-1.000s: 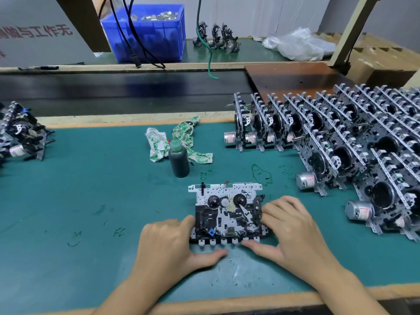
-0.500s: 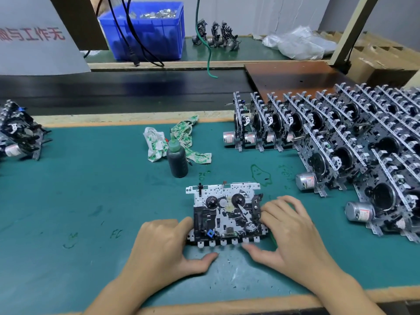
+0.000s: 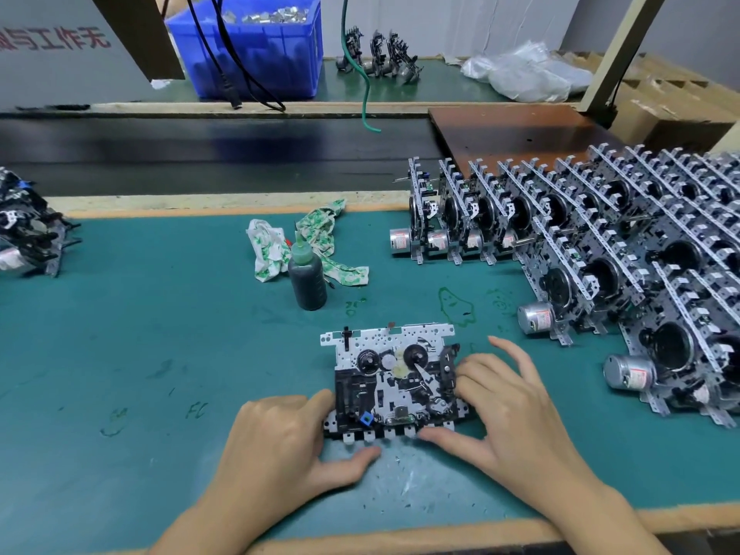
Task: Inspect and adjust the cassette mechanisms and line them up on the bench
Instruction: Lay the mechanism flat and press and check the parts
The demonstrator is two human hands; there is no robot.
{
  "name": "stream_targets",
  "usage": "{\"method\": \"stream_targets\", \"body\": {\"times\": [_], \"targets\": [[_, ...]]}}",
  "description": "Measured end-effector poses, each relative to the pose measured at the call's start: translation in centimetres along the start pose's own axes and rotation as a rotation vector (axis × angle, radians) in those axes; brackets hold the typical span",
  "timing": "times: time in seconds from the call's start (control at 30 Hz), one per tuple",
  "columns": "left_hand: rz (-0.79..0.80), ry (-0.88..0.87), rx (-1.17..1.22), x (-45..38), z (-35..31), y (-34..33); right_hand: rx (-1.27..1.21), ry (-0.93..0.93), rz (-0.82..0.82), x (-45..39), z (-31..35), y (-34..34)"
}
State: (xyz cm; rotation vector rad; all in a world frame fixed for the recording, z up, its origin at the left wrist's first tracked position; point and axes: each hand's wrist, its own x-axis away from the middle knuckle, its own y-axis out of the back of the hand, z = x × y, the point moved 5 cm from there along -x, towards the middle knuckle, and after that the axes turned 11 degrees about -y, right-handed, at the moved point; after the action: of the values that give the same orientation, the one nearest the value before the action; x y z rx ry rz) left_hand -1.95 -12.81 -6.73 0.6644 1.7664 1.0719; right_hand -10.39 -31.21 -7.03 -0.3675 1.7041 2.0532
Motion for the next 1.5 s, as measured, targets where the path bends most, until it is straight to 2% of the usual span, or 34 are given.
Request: {"method": "stream_targets", "body": {"times": [0.23, 0.37, 0.53, 0.63, 0.9, 1.13, 1.23, 1.37, 1.5], "targets": [[-0.078, 0.017, -0.121, -0.08, 0.35, 0.39, -0.082, 0.024, 0.064, 0.01, 0.01, -0.03], [-0.034, -0.013, -0.071, -0.12, 0.31, 0.23, -0.05, 0.014, 0.021, 0.11, 0.25, -0.25], [-0.083, 0.165, -0.114, -0.21, 0.0, -0.04, -0.05, 0.006, 0.029, 0.15, 0.28, -0.28], [-0.119, 0.161, -0.126, -0.21, 0.09, -0.04, -0.068, 0.008, 0.042, 0.04, 0.27, -0.21], [0.0, 0.058, 0.048, 0.02, 0.63, -0.28, 0.01, -0.022, -0.006, 0.17, 0.51, -0.04], [0.021, -0.006, 0.043, 0.2, -0.2, -0.57, 0.072, -0.07, 0.01, -0.04, 0.41, -0.13], [0.021, 0.027, 0.013, 0.18, -0.06, -0.4, 0.067, -0.07, -0.019, -0.24, 0.76, 0.01], [0.007, 0.075, 0.01, 0.04, 0.2, -0.15, 0.021, 0.015, 0.076, -0.31, 0.44, -0.03], [0.005, 0.121, 0.068, 0.07, 0.65, 0.4, 0.036, 0.012, 0.068, -0.38, 0.79, 0.18]]}}
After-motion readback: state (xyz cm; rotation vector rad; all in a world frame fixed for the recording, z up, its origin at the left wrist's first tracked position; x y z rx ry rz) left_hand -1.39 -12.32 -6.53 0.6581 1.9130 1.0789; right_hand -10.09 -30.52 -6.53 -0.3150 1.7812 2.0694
